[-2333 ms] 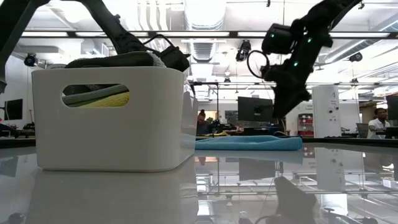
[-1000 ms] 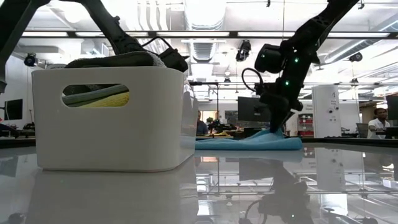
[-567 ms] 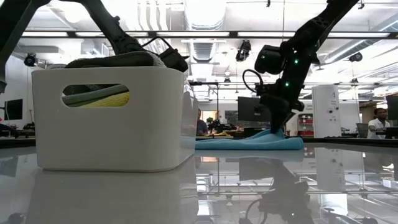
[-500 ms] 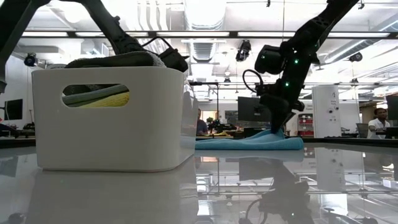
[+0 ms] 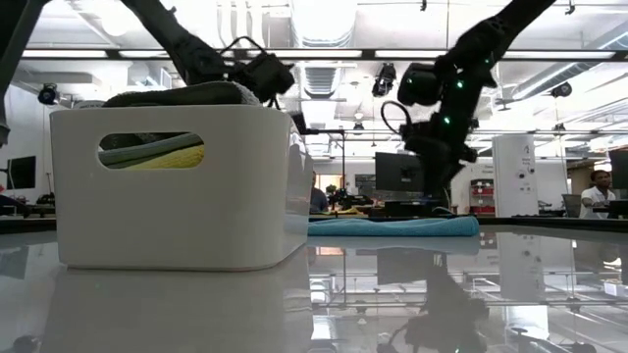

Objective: Fold microfiber towels
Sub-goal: Fold the blue microfiber towel

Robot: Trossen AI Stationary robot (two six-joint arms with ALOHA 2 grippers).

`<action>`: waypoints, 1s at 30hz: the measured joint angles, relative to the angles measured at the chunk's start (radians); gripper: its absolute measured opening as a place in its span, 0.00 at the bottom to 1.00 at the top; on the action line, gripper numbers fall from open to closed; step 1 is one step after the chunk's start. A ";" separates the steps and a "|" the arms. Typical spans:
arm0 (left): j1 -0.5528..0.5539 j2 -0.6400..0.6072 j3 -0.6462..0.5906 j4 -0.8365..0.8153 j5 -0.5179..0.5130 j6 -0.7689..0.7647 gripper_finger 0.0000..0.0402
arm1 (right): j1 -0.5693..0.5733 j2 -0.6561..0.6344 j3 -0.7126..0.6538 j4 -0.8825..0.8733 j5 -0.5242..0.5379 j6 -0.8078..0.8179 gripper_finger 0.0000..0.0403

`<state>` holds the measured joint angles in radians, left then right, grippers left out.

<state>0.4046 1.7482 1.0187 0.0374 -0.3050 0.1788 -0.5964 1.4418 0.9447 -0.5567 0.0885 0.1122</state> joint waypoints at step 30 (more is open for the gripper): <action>-0.078 -0.421 -0.168 0.080 0.006 0.123 0.39 | 0.047 0.529 0.385 0.600 -0.463 -0.114 0.14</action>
<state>0.3271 1.3271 0.8507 0.1177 -0.2989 0.3022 -0.5496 1.9703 1.3299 0.0433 -0.3740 -0.0017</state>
